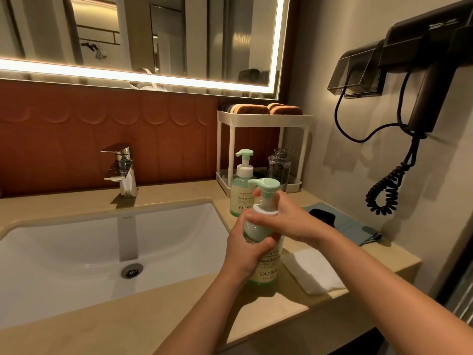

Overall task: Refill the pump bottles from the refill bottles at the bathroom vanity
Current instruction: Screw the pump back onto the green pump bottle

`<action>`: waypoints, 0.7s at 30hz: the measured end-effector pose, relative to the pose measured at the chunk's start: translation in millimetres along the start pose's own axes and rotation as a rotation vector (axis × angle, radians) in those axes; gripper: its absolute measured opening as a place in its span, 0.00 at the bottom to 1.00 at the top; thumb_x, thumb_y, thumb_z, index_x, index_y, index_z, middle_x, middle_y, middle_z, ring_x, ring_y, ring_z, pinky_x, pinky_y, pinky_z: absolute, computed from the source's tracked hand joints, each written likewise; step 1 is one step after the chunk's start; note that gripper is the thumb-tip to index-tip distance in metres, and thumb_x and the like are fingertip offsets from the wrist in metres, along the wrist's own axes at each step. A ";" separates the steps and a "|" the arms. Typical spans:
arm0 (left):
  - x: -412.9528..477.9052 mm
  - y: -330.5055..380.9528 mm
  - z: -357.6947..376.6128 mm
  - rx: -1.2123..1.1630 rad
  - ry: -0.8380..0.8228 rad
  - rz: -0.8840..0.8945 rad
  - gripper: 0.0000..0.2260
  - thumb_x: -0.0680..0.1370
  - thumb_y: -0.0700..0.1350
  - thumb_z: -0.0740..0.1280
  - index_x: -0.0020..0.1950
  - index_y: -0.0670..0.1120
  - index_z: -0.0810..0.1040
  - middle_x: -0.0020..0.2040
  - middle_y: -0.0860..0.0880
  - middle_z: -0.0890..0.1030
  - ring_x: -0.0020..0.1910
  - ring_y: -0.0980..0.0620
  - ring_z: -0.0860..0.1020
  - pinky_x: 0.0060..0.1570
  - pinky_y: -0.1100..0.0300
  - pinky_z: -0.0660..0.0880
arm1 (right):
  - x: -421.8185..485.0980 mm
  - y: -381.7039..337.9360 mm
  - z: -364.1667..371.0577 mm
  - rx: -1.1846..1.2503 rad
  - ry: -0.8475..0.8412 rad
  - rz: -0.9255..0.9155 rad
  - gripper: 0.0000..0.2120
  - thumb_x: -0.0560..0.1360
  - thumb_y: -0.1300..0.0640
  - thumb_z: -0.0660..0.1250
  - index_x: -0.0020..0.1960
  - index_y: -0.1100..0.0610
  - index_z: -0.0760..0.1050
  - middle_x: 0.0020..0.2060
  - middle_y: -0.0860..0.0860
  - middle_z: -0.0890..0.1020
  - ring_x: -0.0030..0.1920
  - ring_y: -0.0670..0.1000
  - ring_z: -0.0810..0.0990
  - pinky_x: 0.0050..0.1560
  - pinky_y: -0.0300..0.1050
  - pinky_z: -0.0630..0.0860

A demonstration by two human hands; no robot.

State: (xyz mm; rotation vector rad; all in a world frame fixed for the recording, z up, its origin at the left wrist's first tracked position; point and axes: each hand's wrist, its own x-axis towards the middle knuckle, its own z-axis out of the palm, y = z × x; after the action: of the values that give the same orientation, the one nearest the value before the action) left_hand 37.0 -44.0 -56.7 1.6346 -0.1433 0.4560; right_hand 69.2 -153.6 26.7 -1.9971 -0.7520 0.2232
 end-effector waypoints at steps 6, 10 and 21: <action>-0.9 4.2 -1.4 -0.012 -0.029 0.003 0.30 0.61 0.57 0.70 0.61 0.55 0.70 0.53 0.55 0.79 0.52 0.55 0.78 0.50 0.62 0.75 | -6.4 -4.3 -19.4 0.195 -0.263 0.013 0.26 0.69 0.52 0.66 0.67 0.48 0.69 0.62 0.43 0.74 0.62 0.43 0.73 0.62 0.41 0.69; -0.8 4.0 1.2 -0.010 -0.010 -0.001 0.31 0.64 0.53 0.71 0.66 0.54 0.68 0.56 0.53 0.78 0.55 0.54 0.77 0.53 0.58 0.75 | -3.8 -3.2 -16.2 0.053 -0.082 -0.044 0.17 0.68 0.55 0.72 0.57 0.49 0.77 0.54 0.46 0.81 0.56 0.45 0.78 0.62 0.48 0.73; -2.9 -0.1 6.1 -0.010 0.034 -0.025 0.25 0.70 0.38 0.72 0.62 0.53 0.70 0.54 0.51 0.79 0.54 0.53 0.77 0.55 0.54 0.76 | -1.2 -6.6 5.8 -0.344 0.217 0.051 0.33 0.63 0.32 0.67 0.61 0.50 0.69 0.53 0.47 0.74 0.56 0.49 0.73 0.59 0.50 0.72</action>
State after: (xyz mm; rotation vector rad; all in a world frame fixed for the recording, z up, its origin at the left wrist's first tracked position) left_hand 35.8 -50.5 -58.3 1.6160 -0.1000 0.4631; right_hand 62.9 -147.7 29.0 -2.3212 -0.6320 -0.1007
